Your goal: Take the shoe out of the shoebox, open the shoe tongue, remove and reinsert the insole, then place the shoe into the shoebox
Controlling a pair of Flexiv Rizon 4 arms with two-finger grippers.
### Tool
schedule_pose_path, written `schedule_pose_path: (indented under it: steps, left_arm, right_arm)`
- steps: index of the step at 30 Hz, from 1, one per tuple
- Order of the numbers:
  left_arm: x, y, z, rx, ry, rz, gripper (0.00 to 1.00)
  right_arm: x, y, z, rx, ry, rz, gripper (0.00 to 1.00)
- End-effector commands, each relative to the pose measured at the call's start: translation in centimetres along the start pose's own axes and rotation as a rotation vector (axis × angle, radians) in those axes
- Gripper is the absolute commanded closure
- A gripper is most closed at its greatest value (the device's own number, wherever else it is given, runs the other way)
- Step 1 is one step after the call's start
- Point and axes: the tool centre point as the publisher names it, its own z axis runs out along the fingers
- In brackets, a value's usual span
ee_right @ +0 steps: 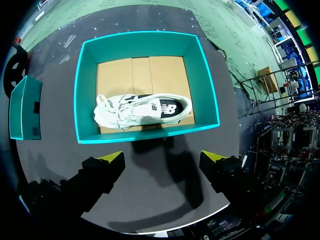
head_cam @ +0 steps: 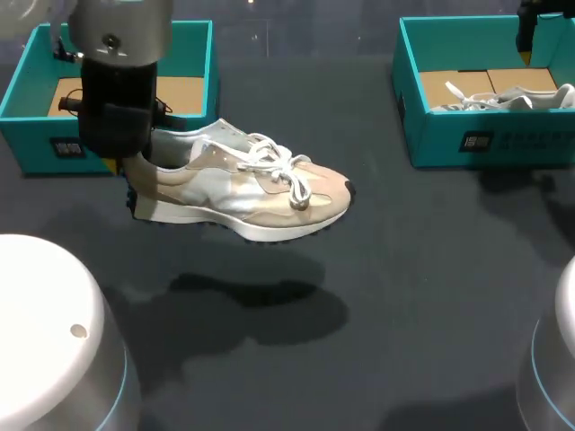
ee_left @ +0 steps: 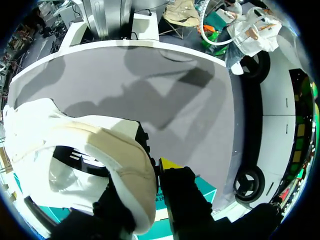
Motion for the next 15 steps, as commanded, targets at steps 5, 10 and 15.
schedule_pose_path:
  steps: [5,10,15]
  left_arm:
    - [0.3,0.1,-0.1,0.0,-0.005,0.001,1.0]
    - [0.3,0.1,-0.1,0.0,-0.005,0.001,1.0]
    - [-2.8,-0.3,2.5,0.023,0.025,-0.01,1.0]
  right_arm:
    - [0.0,0.0,0.0,0.001,-0.001,0.0,0.0]
    - [0.0,0.0,0.0,0.001,-0.001,0.0,0.0]
    - [0.0,0.0,0.0,0.001,-0.001,0.0,0.0]
